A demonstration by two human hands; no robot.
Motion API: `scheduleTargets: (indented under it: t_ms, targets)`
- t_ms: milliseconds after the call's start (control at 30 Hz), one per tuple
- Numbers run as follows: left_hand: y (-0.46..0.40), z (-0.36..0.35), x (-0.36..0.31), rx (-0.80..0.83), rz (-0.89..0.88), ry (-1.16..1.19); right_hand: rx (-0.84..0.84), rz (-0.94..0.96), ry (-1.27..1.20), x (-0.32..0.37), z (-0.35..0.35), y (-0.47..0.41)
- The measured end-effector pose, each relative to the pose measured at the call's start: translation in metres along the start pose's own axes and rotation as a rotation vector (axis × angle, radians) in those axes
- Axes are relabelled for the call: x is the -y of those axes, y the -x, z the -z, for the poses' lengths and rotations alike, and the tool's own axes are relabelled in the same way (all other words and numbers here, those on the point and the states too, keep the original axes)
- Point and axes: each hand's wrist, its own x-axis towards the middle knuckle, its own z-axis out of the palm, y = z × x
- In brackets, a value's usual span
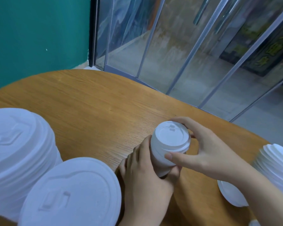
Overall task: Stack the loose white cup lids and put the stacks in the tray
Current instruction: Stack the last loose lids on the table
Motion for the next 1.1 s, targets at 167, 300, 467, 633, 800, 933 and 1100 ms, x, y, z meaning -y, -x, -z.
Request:
scheduleTargets:
  t_ms: [167,300,467,633,800,933,1100]
  targets:
    - [0.000,0.002,0.003,0.036,0.023,0.011,0.121,-0.039,0.042,0.000,0.004,0.000]
    - [0.000,0.003,0.003,0.054,0.033,0.030,0.154,-0.035,0.014,-0.003,0.007,0.002]
    - [0.001,0.005,0.003,0.080,0.018,0.022,0.204,-0.030,0.034,-0.008,0.013,0.004]
    - [0.001,0.006,0.001,0.053,0.003,0.043,0.160,-0.005,0.002,-0.011,0.014,0.002]
    - [0.001,0.005,0.001,0.061,-0.002,0.034,0.164,-0.028,-0.008,-0.017,0.011,-0.002]
    - [0.002,0.006,0.003,0.065,-0.008,0.027,0.165,-0.049,-0.102,-0.021,0.004,0.001]
    - [0.005,0.004,0.009,0.072,-0.001,0.058,0.113,-0.058,-0.208,-0.021,-0.005,0.008]
